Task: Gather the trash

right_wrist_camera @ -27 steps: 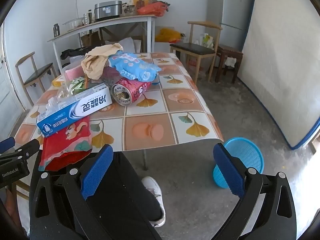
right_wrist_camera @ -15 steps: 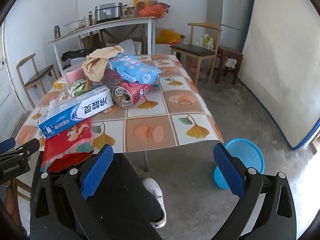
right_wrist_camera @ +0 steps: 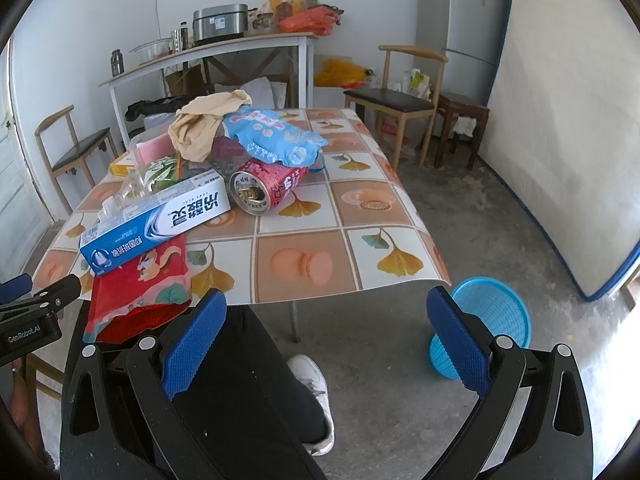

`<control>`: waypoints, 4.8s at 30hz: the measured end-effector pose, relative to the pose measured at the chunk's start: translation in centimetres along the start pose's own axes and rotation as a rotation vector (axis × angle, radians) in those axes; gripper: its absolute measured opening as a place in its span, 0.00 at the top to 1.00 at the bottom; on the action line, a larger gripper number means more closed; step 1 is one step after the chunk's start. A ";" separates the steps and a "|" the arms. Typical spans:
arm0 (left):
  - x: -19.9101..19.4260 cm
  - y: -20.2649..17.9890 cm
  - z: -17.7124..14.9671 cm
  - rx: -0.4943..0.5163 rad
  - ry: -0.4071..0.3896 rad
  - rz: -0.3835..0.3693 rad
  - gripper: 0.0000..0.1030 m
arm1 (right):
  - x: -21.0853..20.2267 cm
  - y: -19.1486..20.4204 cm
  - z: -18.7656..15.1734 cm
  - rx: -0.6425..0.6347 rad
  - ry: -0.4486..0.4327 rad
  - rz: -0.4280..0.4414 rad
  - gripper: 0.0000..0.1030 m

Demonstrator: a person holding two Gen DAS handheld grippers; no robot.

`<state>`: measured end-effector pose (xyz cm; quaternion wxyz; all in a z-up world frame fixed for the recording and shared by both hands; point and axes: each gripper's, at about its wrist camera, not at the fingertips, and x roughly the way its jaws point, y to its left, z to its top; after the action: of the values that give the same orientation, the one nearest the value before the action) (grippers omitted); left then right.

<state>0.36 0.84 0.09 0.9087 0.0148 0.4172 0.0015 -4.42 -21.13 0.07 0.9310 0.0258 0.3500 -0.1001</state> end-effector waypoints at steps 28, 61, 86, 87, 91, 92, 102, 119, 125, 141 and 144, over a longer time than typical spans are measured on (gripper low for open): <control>0.5 0.2 -0.2 -0.009 0.012 0.004 0.05 | 0.2 0.1 0.0 0.003 -0.002 0.002 0.06; 2.5 4.4 1.7 -0.050 -0.018 0.075 0.05 | 2.0 2.4 2.9 -0.003 -0.051 0.214 0.06; 5.6 11.6 7.0 -0.139 -0.228 -0.218 0.05 | 7.6 8.2 9.8 -0.064 0.052 0.644 0.06; 5.7 11.5 6.9 -0.144 -0.221 -0.251 0.05 | 7.8 8.4 9.4 -0.058 0.066 0.650 0.06; 5.9 9.7 6.5 -0.119 -0.175 -0.384 0.05 | 9.2 7.9 7.7 -0.008 0.139 0.616 0.06; 6.0 9.0 6.4 -0.098 -0.167 -0.392 0.05 | 9.7 7.8 7.4 0.005 0.160 0.611 0.06; 7.3 5.0 4.4 0.069 -0.085 -0.389 0.11 | 14.3 6.1 5.6 0.144 0.408 0.593 0.06; 9.5 4.9 4.3 0.056 -0.039 -0.455 0.37 | 15.4 1.1 5.0 0.270 0.423 0.741 0.06; 9.4 5.0 3.9 0.042 -0.028 -0.511 0.42 | 15.4 3.0 7.1 0.289 0.441 0.739 0.06; 7.1 4.9 1.8 0.073 -0.036 -0.584 0.41 | 14.0 6.7 8.2 0.272 0.455 0.684 0.06; 6.7 6.0 1.5 0.051 -0.045 -0.582 0.40 | 14.3 7.7 8.1 0.278 0.466 0.664 0.06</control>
<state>5.91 6.89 -3.86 0.8794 -0.0825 0.3835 -0.2699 12.92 -16.97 -3.35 0.7964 0.2842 0.5069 0.1676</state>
